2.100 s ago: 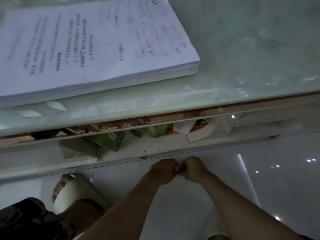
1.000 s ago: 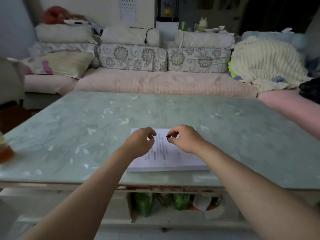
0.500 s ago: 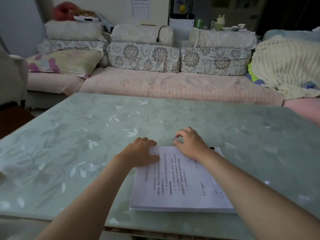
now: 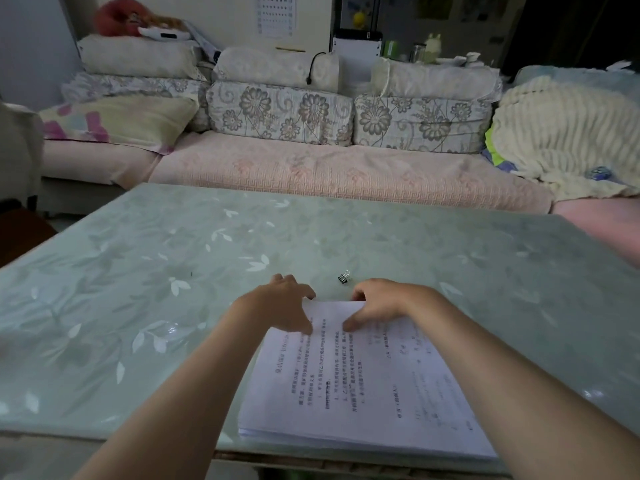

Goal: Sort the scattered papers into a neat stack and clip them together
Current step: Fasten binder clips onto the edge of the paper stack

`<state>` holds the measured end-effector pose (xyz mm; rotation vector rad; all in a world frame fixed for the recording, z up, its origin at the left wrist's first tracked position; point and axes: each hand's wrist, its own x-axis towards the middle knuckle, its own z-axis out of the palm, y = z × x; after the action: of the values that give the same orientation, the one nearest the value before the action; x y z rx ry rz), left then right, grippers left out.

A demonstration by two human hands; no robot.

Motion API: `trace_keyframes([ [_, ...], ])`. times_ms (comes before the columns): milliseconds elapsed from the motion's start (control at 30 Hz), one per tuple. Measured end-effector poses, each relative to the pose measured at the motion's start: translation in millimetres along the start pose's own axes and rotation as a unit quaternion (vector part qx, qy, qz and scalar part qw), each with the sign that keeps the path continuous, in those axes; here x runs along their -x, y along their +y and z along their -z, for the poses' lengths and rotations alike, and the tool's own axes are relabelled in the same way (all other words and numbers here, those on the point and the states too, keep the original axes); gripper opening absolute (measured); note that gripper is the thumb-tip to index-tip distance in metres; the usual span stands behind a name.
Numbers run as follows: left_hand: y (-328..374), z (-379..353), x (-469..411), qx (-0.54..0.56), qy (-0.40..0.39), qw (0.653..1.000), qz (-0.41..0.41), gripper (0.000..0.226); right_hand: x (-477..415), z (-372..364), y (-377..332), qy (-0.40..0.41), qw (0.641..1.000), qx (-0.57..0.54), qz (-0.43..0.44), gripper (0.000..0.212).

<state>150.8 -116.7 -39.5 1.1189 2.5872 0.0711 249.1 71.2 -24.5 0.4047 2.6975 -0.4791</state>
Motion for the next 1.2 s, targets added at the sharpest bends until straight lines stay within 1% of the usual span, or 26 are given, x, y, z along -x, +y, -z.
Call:
trace_keyframes([
  [100, 1, 2, -8, 0.015, -0.015, 0.999, -0.024, 0.071, -5, 6, 4, -0.006, 1.000, 0.008, -0.003, 0.048],
  [167, 0, 6, -11, 0.033, -0.003, 0.998, -0.045, 0.059, -5, 11, 6, 0.005, 1.000, 0.002, 0.003, 0.053],
  [233, -3, 8, -11, 0.036, 0.015, 0.997, -0.065, 0.046, 1, 17, 11, 0.001, 1.000, -0.003, -0.012, 0.065],
  [267, -5, 9, -11, 0.038, 0.019, 0.997, -0.069, 0.042, 5, 19, 15, -0.004, 1.000, -0.001, -0.025, 0.071],
  [300, -7, 8, -9, 0.045, 0.016, 0.997, -0.065, 0.041, 9, 20, 19, -0.005, 0.999, 0.003, -0.034, 0.072],
  [367, -7, 7, -4, 0.051, 0.002, 0.998, -0.048, 0.051, 18, 19, 29, 0.012, 0.999, 0.020, -0.042, 0.065],
  [400, -6, 7, -2, 0.028, 0.003, 0.999, -0.042, 0.059, 23, 16, 35, 0.028, 0.998, 0.022, -0.051, 0.064],
  [467, 4, 10, 2, -0.050, 0.045, 0.996, -0.054, 0.069, 35, 12, 46, 0.046, 0.995, 0.017, -0.081, 0.066],
  [500, 13, 11, 5, -0.061, 0.077, 0.992, -0.075, 0.068, 43, 10, 51, 0.050, 0.994, 0.026, -0.094, 0.066],
  [533, 25, 10, 8, -0.040, 0.094, 0.990, -0.098, 0.066, 51, 8, 57, 0.049, 0.992, 0.040, -0.107, 0.063],
  [567, 39, 8, 12, -0.006, 0.092, 0.989, -0.119, 0.065, 58, 6, 63, 0.050, 0.991, 0.046, -0.115, 0.059],
  [633, 66, -2, 16, 0.031, 0.062, 0.986, -0.149, 0.070, 70, 1, 75, 0.062, 0.991, 0.021, -0.115, 0.051],
  [700, 87, -14, 15, 0.006, 0.034, 0.986, -0.161, 0.076, 82, -2, 81, 0.082, 0.991, -0.008, -0.107, 0.042],
  [767, 97, -17, 13, -0.019, 0.018, 0.988, -0.154, 0.082, 90, -5, 87, 0.095, 0.990, -0.030, -0.096, 0.040],
  [800, 100, -16, 12, -0.030, 0.018, 0.988, -0.152, 0.085, 94, -5, 88, 0.097, 0.990, -0.049, -0.089, 0.039],
  [867, 105, -10, 13, -0.036, 0.050, 0.984, -0.165, 0.086, 101, -5, 91, 0.108, 0.985, -0.112, -0.069, 0.032],
  [933, 109, -4, 14, 0.000, 0.101, 0.979, -0.178, 0.076, 106, -1, 91, 0.149, 0.968, -0.197, -0.036, 0.026],
  [967, 110, 1, 14, 0.025, 0.126, 0.975, -0.180, 0.068, 108, 1, 89, 0.181, 0.954, -0.238, -0.018, 0.024],
  [1000, 110, 7, 14, 0.043, 0.148, 0.972, -0.175, 0.056, 109, 3, 87, 0.213, 0.936, -0.280, -0.004, 0.022],
  [1067, 109, 21, 19, 0.058, 0.179, 0.969, -0.159, 0.031, 110, 5, 82, 0.268, 0.889, -0.370, 0.024, 0.021],
  [1133, 108, 33, 24, 0.044, 0.207, 0.965, -0.155, 0.017, 112, 6, 73, 0.289, 0.845, -0.448, 0.053, 0.018],
  [1200, 105, 40, 30, 0.016, 0.239, 0.958, -0.157, 0.014, 114, 9, 63, 0.293, 0.823, -0.481, 0.076, 0.017],
])
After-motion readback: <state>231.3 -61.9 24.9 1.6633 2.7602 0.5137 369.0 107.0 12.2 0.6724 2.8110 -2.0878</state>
